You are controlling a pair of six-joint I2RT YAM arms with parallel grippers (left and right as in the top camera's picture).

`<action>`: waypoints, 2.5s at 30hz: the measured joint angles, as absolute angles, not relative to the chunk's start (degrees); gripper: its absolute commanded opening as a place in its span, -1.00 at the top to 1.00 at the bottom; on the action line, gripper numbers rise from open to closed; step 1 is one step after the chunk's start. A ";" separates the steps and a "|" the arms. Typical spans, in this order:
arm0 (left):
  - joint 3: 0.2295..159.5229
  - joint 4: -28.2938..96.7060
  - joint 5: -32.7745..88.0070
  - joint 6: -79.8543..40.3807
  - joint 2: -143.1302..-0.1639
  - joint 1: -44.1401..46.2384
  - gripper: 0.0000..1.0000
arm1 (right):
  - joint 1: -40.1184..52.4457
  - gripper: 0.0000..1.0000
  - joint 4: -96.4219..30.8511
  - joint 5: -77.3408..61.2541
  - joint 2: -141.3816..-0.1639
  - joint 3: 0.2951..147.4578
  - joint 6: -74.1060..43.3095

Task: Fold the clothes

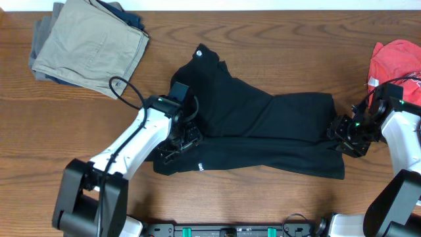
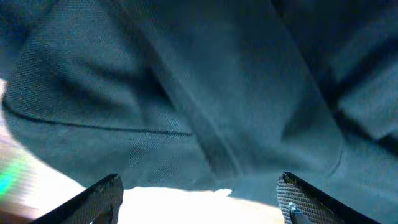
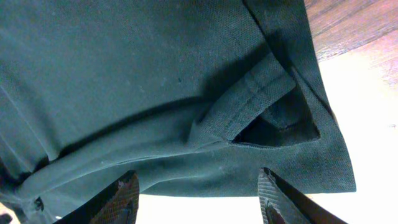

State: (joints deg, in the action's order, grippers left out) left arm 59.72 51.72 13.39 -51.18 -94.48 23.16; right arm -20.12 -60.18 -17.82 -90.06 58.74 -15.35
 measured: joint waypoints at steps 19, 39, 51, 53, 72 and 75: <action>59.70 47.46 14.66 -57.32 -98.41 23.16 0.19 | -20.12 -0.20 -59.75 -17.82 -90.06 58.74 -13.96; 59.70 48.14 16.23 -57.41 -98.41 25.67 -0.03 | -20.12 -0.20 -59.75 -17.80 -90.06 58.74 -13.96; 59.70 46.22 16.34 -59.40 -98.41 26.48 0.26 | -20.12 -0.20 -60.20 -16.93 -90.06 58.74 -13.91; 59.70 46.02 16.38 -59.61 -98.41 26.48 0.40 | -20.12 -0.20 -60.23 -16.67 -90.06 58.74 -13.91; 59.64 37.78 15.68 -59.22 -98.41 26.48 0.88 | -20.12 -0.22 -60.25 -16.05 -90.06 58.70 -13.78; 59.64 36.60 14.59 -59.07 -98.41 26.48 0.88 | -20.12 -0.21 -60.25 -16.05 -90.06 58.70 -13.78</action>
State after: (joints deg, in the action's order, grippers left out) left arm 59.64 36.60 14.59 -59.07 -98.41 26.48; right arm -20.12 -60.25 -16.05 -90.06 58.70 -13.78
